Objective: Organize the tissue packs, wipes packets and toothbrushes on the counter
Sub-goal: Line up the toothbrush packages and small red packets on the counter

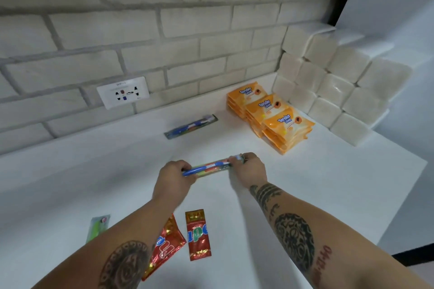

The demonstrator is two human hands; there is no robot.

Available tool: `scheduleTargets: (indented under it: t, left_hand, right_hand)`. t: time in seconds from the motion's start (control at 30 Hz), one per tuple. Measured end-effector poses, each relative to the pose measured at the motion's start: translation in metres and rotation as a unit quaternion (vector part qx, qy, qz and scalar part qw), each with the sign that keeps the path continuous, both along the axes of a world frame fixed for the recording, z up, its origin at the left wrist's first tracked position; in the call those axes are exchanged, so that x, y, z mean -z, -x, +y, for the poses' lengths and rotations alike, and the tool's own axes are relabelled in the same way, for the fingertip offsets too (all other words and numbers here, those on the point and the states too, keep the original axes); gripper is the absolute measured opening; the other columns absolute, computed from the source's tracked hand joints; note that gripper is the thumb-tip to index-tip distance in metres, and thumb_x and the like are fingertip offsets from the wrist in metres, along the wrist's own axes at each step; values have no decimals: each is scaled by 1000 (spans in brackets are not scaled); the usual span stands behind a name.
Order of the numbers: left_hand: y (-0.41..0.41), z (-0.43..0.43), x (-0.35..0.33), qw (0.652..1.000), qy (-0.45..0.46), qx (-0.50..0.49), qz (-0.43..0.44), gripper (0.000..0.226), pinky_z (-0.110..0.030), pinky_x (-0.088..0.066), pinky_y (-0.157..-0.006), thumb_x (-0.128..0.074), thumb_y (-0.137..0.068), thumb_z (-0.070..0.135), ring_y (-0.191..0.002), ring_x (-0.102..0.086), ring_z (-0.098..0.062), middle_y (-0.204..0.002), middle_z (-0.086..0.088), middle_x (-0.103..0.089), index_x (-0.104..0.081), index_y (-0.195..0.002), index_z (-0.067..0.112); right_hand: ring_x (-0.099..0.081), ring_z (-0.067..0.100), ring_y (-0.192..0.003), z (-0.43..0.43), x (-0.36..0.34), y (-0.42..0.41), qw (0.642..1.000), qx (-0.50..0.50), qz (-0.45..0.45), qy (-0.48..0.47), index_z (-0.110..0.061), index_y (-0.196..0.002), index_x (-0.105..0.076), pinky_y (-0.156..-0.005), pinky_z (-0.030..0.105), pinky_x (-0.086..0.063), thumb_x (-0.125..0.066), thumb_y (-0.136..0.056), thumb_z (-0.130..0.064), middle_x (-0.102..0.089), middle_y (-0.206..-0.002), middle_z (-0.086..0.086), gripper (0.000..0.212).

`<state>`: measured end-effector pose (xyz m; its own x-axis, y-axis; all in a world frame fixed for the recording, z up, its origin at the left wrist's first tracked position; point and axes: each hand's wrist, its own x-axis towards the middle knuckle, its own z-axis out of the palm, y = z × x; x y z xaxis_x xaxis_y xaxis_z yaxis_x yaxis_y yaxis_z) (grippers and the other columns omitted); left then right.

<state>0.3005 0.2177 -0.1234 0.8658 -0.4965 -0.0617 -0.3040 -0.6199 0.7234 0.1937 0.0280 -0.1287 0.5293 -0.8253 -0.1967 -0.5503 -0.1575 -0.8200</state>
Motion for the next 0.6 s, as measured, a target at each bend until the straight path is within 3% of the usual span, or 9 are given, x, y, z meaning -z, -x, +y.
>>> scheduleTargets:
  t: [0.1,0.2,0.3,0.43,0.6]
  left_hand:
    - [-1,2,4,996,-54,21,-66,11,-21,-40,-58,-73,-93,31,-79,-57,-11,-99,4,-59,-70,-103,26]
    - [-4,4,11,989,-92,31,-111,19,-25,-43,-65,-70,-95,36,-93,-52,-12,-102,4,-60,-73,-111,26]
    - [-5,4,15,979,-128,28,-155,24,-25,-41,-74,-67,-96,40,-98,-42,-9,-110,7,-61,-73,-116,28]
    - [-3,2,15,964,-134,32,-226,29,-33,-43,-86,-63,-97,41,-109,-48,-15,-122,7,-61,-69,-124,31]
    - [-6,-4,25,926,-188,122,-304,24,-32,-48,-75,-64,-97,27,-97,-55,-17,-117,7,-67,-75,-118,28]
  right_hand:
    - [-62,30,-110,-1,5,-3,995,-27,58,72,-18,-116,-70,-92,39,-53,-63,-95,-51,-70,-112,6,40]
    - [-52,29,-117,2,5,-6,976,-57,139,160,-17,-124,-63,-92,42,-50,-58,-99,-50,-57,-122,7,42]
    - [-52,25,-115,6,6,-3,962,-84,90,245,-17,-125,-66,-91,43,-52,-59,-101,-39,-55,-125,3,33]
    - [-56,20,-105,1,25,1,889,-219,83,393,-22,-119,-74,-84,39,-56,-61,-100,-32,-64,-119,-1,25]
    - [-58,21,-105,-20,27,-16,873,-236,99,415,-25,-124,-72,-85,39,-57,-58,-101,-31,-63,-122,-2,28]
